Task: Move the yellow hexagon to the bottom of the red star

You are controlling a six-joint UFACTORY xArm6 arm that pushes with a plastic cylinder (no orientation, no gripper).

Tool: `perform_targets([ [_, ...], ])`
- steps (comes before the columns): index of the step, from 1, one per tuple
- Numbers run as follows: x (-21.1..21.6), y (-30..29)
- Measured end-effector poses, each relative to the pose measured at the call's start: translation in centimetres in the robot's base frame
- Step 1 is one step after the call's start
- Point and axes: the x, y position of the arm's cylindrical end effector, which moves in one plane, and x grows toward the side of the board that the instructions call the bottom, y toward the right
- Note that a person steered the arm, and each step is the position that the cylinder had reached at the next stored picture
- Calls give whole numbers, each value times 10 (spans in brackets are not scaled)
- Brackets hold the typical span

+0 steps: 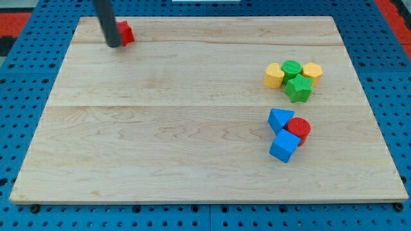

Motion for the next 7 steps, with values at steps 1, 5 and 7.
perform_targets([
  [1,-1,122],
  [5,52,421],
  [7,89,359],
])
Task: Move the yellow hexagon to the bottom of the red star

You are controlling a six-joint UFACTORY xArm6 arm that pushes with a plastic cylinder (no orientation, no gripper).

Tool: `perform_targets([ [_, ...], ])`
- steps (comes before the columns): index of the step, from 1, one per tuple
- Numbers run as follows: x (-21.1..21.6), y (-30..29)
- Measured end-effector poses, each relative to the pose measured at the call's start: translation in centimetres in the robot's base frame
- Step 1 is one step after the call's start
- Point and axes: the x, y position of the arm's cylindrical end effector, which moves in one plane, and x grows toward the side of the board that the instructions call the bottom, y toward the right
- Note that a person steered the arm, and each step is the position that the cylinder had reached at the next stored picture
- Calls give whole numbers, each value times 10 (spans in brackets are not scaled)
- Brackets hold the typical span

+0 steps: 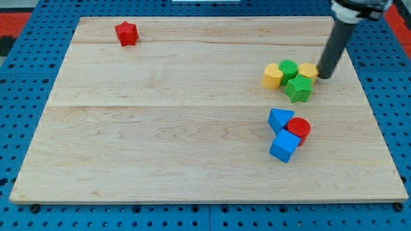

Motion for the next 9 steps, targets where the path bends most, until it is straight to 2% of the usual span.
perform_targets([
  [2,5,-129],
  [3,-6,-170],
  [5,-50,-204],
  [6,-78,-184],
  [7,-91,-199],
  [9,-59,-292],
])
